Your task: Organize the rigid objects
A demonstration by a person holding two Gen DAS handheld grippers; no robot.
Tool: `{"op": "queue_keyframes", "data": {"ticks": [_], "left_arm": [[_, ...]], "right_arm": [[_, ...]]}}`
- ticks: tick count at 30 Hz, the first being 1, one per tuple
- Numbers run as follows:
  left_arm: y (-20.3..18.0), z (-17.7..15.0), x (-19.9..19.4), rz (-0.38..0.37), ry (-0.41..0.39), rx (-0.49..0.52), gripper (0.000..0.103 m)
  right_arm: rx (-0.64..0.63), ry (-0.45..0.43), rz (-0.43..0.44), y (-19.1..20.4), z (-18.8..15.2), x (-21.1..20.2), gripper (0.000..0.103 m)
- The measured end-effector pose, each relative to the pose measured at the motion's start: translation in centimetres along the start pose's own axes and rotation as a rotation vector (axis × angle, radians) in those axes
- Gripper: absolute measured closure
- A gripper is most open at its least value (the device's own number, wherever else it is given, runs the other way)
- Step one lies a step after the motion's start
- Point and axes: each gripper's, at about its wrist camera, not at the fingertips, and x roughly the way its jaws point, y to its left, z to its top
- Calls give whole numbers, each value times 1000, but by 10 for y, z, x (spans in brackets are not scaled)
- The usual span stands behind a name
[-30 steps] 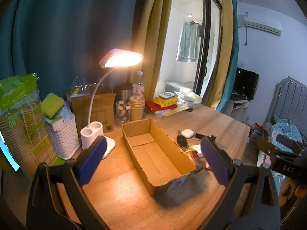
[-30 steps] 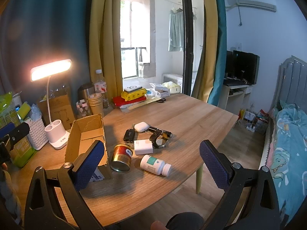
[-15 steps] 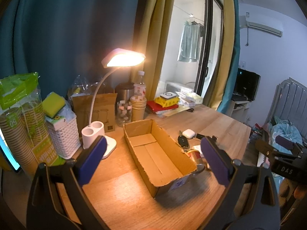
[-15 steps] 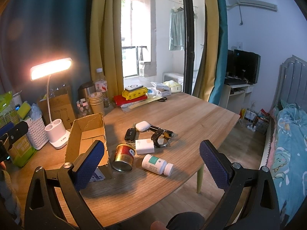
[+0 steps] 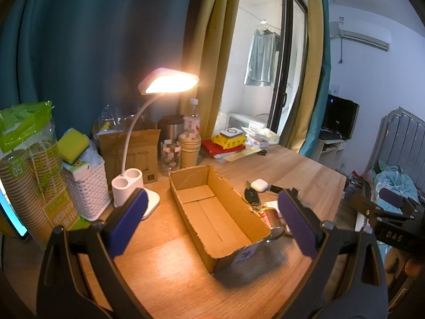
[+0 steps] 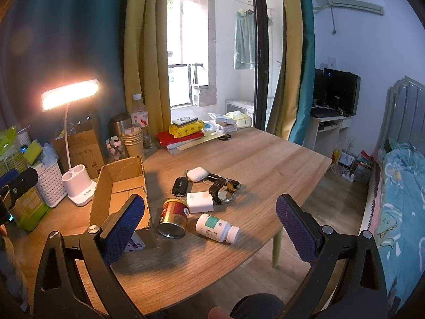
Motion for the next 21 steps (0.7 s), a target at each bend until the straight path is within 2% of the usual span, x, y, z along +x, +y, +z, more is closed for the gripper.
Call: {"op": "queue_keyframes", "data": {"ticks": [21], "left_arm": [[-2,0,1,10,2,-3,4]], "right_arm": [[16,12,-3,-8,-3,0,2]]}}
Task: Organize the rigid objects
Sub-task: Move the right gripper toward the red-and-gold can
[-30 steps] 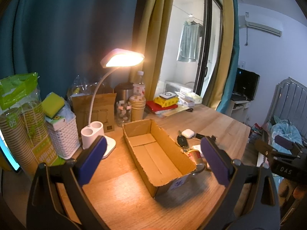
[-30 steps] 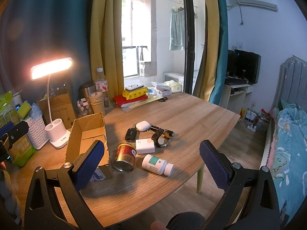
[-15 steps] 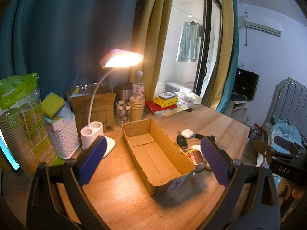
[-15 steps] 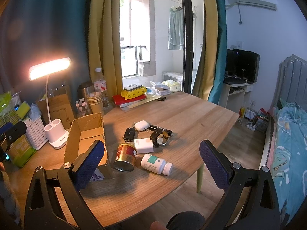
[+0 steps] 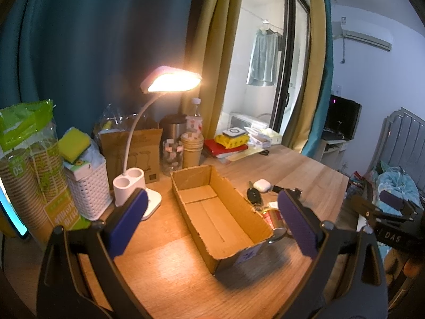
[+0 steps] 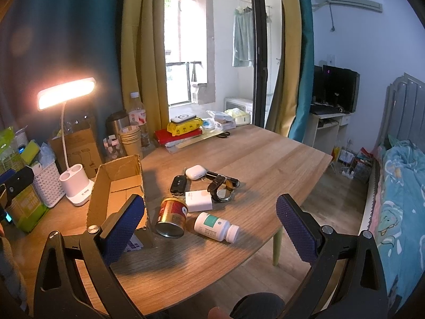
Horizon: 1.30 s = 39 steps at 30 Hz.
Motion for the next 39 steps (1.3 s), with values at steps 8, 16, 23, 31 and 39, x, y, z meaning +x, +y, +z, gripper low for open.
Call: {"op": "queue_keyframes", "data": {"ticks": [8,16,23,31,39], "left_arm": [[5,-1,25,11,50,-7,4],[23,-10,86,64,152,-40,4],[36,-23,148,97,266,-69,4],[42,-43,198,131,387,-65,4],[38,-66,213,120,483,12,10]], "right_arm": [[-3,27,2,-3,2,16,2],[0,75,-6,-9,5,52,2],[11,128,-17,-16,-1,88,2],[17,184,-18,-20,-11,120,2],[30,224,-36,-24,-22,133,2]]}}
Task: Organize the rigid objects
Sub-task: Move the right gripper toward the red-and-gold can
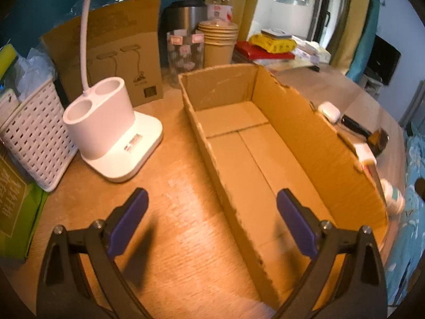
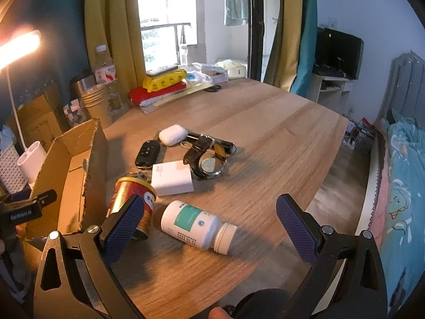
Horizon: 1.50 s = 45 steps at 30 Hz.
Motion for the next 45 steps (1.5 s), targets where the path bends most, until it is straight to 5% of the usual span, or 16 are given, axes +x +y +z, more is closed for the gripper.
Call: {"op": "queue_keyframes", "data": {"ticks": [5,12,17,26,45], "left_arm": [[-2,-8,5,-24,58,79,53],[-4,-17,-11,-35,31,237,83],[-2,-23,-24,-38,-23,348,87],[17,-28,-16,-188,-71,278,88],[19,-30,-17,-207,-84,233,88]], "right_arm": [[2,15,-2,2,-6,2,2],[-2,30,-8,6,-12,-3,2],[-3,36,-14,8,-17,-9,2],[-14,56,-14,11,-20,-10,2],[-73,58,113,51,-18,0,2]]}}
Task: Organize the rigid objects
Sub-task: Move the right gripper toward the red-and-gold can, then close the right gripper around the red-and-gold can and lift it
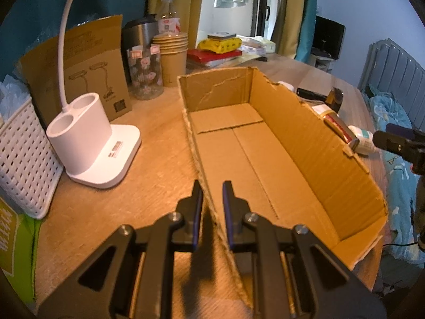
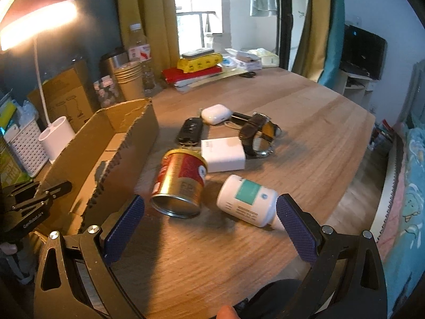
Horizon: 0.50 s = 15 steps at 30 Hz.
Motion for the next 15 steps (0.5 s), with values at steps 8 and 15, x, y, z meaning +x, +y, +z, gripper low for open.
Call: {"op": "queue_keyframes", "data": {"ticks": [8,15], "left_arm": [[-1,0,1,9,4,1,88],[0,0,2,15,8,-3,88]], "right_arm": [[-48,-16,45,10,14,13,2],[-72,-4,64,18,27,30,5]]}}
